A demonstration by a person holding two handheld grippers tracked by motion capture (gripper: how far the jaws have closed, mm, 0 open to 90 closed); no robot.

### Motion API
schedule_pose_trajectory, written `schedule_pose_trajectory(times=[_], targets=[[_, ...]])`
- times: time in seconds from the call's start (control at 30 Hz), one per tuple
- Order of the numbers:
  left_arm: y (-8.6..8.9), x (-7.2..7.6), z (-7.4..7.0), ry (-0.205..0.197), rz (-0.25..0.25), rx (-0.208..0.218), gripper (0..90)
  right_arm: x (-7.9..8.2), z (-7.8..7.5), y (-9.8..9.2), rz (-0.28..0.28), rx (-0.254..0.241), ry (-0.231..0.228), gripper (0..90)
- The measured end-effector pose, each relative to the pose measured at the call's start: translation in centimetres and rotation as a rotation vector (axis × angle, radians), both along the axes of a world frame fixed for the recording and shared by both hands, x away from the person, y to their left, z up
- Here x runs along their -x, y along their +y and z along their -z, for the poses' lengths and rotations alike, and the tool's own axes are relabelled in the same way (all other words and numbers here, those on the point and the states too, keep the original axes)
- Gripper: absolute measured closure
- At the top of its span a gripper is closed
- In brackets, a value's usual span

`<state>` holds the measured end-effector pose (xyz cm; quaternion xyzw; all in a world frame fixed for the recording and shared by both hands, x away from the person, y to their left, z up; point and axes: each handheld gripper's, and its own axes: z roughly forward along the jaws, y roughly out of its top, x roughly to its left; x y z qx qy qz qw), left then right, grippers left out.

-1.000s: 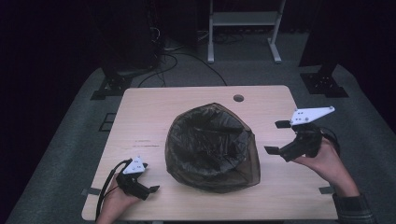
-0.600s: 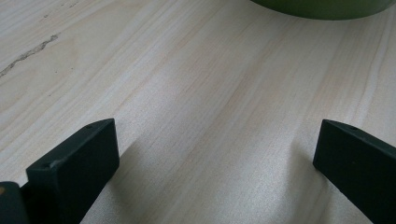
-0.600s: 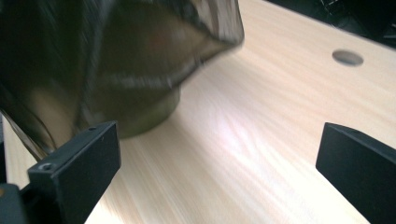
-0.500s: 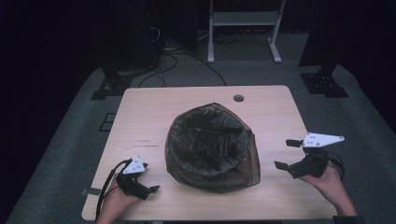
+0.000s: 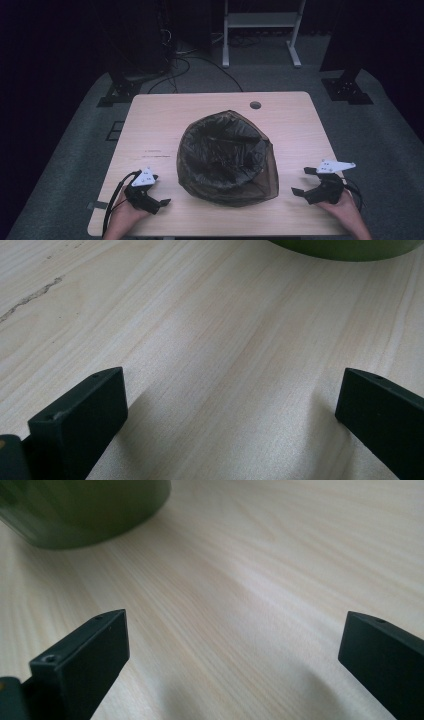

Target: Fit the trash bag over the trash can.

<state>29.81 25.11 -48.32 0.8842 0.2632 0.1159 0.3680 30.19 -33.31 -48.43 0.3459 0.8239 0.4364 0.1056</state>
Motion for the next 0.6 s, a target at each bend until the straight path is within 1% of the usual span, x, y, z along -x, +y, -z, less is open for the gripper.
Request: schedule_pose_trajectory(times=[0.03,0.07,0.17,0.23,0.27,0.37,0.47,0.6], targets=[[0.0,0.0,0.0,0.0,0.0,0.0,0.0,-0.13,0.13,0.07,0.002,0.025,0.032,0.0],[0.0,0.0,0.0,0.0,0.0,0.0,0.0,-0.17,0.18,0.08,0.008,0.038,0.047,0.0],[0.0,0.0,0.0,0.0,0.0,0.0,0.0,-0.15,0.17,0.0,0.016,0.035,0.042,0.0],[0.0,0.0,0.0,0.0,0.0,0.0,0.0,-0.26,0.27,0.15,0.022,0.06,0.067,0.0],[0.0,0.0,0.0,0.0,0.0,0.0,0.0,-0.25,0.28,0.25,0.031,0.072,0.061,0.0],[0.0,0.0,0.0,0.0,0.0,0.0,0.0,-0.17,0.31,0.44,0.034,0.093,0.049,0.0],[0.0,0.0,0.0,0.001,0.0,0.0,0.0,-0.03,0.34,0.75,0.036,0.124,0.032,0.0],[0.0,0.0,0.0,0.001,0.0,0.0,0.0,-0.03,0.35,0.76,0.038,0.126,0.031,0.0]])
